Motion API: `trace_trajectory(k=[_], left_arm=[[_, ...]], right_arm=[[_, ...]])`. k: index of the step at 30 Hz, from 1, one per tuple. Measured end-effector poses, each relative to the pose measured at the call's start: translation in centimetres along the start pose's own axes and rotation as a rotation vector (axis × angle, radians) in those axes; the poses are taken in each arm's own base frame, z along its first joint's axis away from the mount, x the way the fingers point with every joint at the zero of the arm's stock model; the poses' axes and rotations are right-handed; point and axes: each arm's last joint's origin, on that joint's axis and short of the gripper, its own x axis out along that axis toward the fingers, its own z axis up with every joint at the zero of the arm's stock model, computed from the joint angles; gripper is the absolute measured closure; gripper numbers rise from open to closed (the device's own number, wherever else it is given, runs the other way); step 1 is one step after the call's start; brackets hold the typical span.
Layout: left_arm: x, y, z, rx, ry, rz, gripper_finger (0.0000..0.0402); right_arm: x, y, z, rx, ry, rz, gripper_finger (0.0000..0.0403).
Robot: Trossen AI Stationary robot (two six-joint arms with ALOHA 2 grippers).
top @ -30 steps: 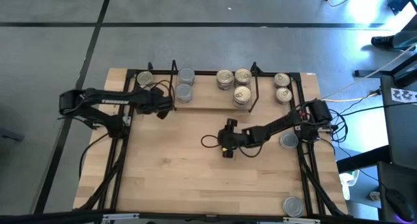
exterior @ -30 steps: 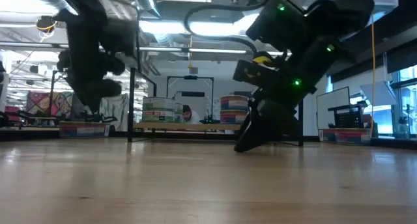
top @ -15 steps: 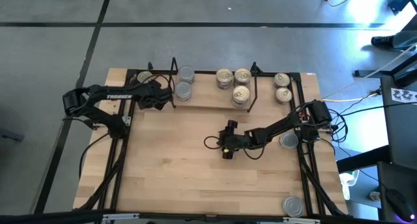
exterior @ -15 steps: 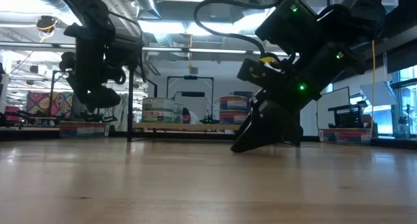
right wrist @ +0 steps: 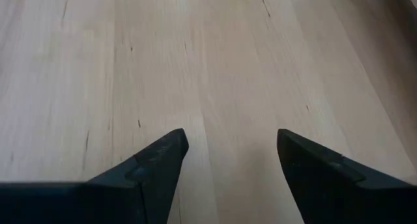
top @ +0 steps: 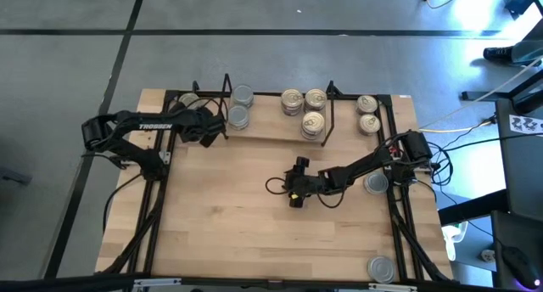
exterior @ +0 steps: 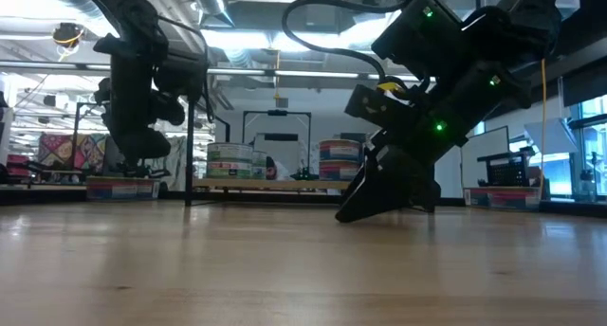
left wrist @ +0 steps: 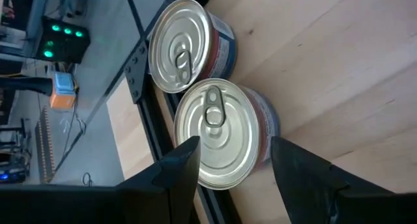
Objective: Stack canned seafood by type on shelf
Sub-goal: Put the blue pink tuna can on the shelf aligned with the stacked blue pink tuna cans
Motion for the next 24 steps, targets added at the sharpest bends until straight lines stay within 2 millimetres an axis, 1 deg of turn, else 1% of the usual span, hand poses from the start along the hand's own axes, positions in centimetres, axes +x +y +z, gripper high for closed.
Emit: trace_trajectory(k=[6,10,14,18,24], left_arm=[[0.0,-0.1,-0.1,-0.006,0.012,-0.019,0.0218],[0.1,0.5,-0.7,-0.079,0.068,0.028,0.0218],[-0.1,0.5,-1.2,-0.07,0.095,0.04,0.0218],[-0.1,0.6,-1.1,-0.094,0.078,0.061,0.0218],[0.8,1.4,-0.7,-0.144,0.097,0.093,0.0218]], right_arm=[[0.0,0.0,0.0,0.0,0.0,0.0,0.0153],[0.0,0.0,0.0,-0.001,0.0,0.0,0.0153],[0.0,0.0,0.0,-0.001,0.0,0.0,0.0153],[0.0,0.0,0.0,0.002,-0.008,0.002,0.0153],[0.0,0.1,0.1,0.005,-0.017,0.015,0.0153]])
